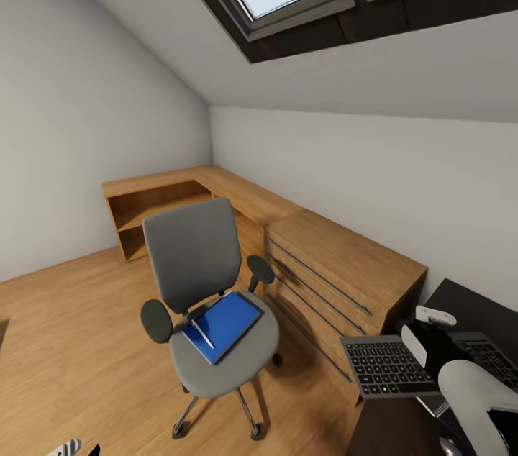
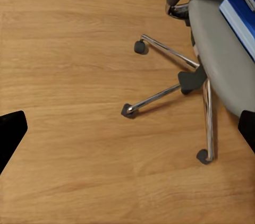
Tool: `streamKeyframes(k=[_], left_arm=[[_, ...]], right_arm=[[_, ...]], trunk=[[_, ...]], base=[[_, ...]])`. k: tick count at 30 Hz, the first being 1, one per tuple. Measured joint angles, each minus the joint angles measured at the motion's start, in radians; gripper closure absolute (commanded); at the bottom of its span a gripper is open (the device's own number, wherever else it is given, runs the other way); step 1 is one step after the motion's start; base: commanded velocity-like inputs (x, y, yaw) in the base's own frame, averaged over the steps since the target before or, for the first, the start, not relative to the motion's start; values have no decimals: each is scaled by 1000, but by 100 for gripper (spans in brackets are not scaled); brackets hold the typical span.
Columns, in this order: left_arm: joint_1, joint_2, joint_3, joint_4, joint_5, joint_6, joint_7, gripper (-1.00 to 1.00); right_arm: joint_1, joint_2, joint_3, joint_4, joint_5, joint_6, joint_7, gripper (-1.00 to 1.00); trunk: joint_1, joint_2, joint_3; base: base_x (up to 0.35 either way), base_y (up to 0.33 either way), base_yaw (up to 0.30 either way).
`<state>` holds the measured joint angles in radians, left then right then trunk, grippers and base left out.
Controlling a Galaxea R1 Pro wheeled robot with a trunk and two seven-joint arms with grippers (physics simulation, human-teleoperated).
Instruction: In the bedroom, organize the workspace by keeping the computer under the desk, ensuring the monitor is on the desk, placing the keyboard on the desk next to the monitor, placing the mouse on the desk next to the keyboard, moving the folder from the swivel chair onto the desk next to the mouse, stacking the notebook on top of the folder with the pen on top of the notebook, and positioning the swivel chair next to the desk.
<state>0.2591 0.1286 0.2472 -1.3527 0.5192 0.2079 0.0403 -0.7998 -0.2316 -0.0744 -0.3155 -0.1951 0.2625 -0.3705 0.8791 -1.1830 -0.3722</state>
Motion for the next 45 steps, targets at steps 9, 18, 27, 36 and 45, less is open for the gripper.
streamKeyframes(k=[9,18,27,36,45], left_arm=[[0,0,0,0,0,0,0,-100],[0,0,0,0,-1,0,0,-100],[0,0,-1,6,-3,-3,0,-100],[0,0,-1,29,-3,-3,2,-100],[0,0,1,29,-2,-2,1,-100]], right_arm=[[0,0,1,0,2,0,0,-100],[0,0,3,0,4,0,0,-100],[0,0,4,-1,8,0,0,-100],[0,1,4,-1,31,0,0,-100],[0,2,4,-1,33,2,-5,-100]], trunk=[[35,-63,-28],[38,-70,-31],[38,-70,-31],[38,-70,-31],[38,-70,-31]], base=[[0,0,0],[0,0,0],[28,0,0],[95,0,0],[2,0,0]])
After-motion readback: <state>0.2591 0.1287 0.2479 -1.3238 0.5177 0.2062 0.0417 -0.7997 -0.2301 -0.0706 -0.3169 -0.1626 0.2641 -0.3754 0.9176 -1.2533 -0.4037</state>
